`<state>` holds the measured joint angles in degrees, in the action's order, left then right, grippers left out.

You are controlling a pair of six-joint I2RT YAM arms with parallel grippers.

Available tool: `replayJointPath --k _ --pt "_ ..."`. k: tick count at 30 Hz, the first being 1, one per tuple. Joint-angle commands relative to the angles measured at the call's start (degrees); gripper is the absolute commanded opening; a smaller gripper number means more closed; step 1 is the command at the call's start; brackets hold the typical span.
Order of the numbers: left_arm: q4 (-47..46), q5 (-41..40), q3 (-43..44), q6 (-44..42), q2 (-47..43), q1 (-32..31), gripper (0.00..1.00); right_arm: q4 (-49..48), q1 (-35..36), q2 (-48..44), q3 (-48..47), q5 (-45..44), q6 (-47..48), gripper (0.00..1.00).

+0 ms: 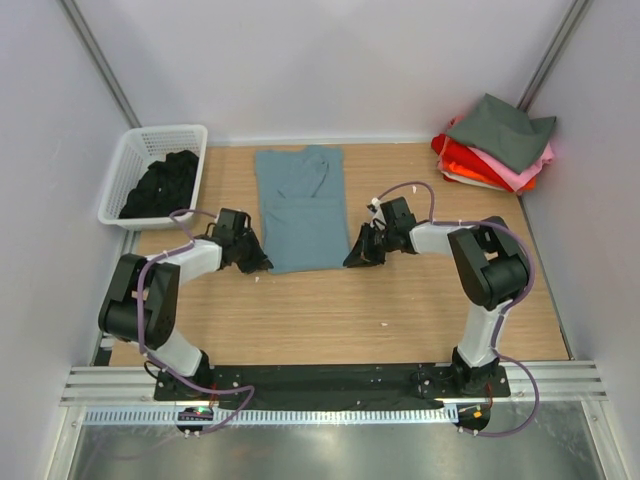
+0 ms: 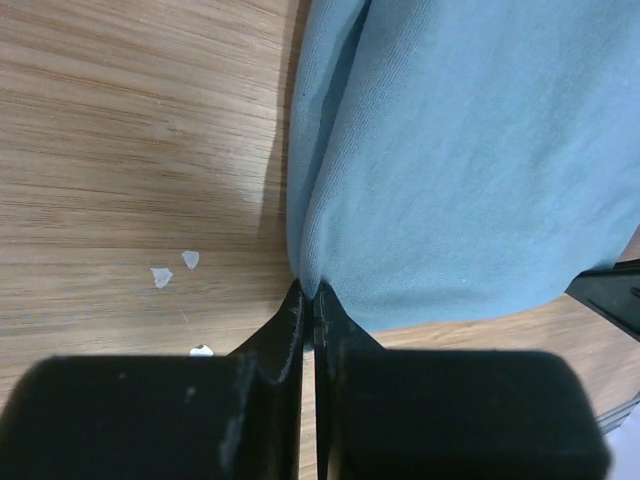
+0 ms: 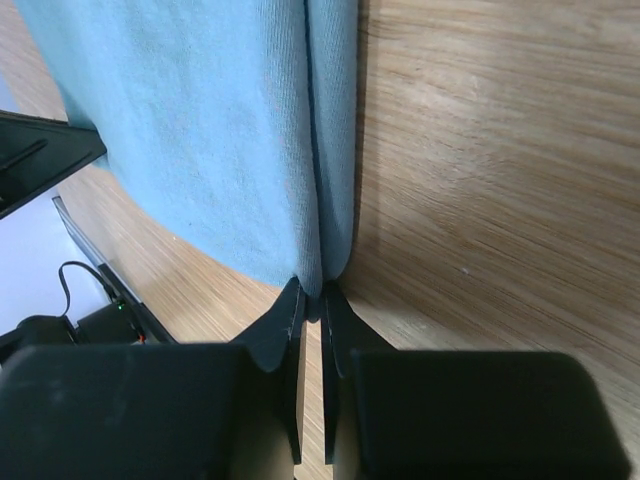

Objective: Fold and stack the t-shirts
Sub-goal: Fold the tshirt

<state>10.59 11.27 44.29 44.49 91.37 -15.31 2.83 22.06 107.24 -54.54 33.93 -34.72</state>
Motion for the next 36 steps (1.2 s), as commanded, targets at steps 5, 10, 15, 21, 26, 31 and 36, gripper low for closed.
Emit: replayJointPath --k 5,10,15,21,26,31,36 --pt "3.02 -0.89 -2.54 0.51 -7.24 -2.44 0.00 2.44 0.52 -6.77 3.82 -4.66 0.45 0.01" --pt "10.85 -3.00 -4.47 2.62 -14.54 -6.39 0.00 5.16 1.66 -18.72 10.67 -7.21 -1.57 0.01" --pt "18.84 -3.62 -6.76 5.34 -26.03 -9.91 0.00 9.98 6.23 -33.29 16.30 -10.45 -5.43 0.01" --pt "31.05 -5.55 -1.24 5.70 -34.94 -10.70 0.00 17.28 8.87 -43.95 14.83 -14.94 -8.26 0.01" --pt "39.77 -9.24 10.10 1.04 -31.71 -10.62 0.01 23.18 8.79 -43.61 6.49 -19.07 -5.19 0.01" --pt "41.18 -10.56 17.13 -1.51 -25.20 -10.36 0.00 26.17 8.26 -39.13 0.50 -22.41 -2.11 0.01" --pt "40.21 -9.69 23.02 -3.09 -19.22 -9.12 0.00 25.91 7.03 -33.95 -4.77 -22.68 0.00 0.01"
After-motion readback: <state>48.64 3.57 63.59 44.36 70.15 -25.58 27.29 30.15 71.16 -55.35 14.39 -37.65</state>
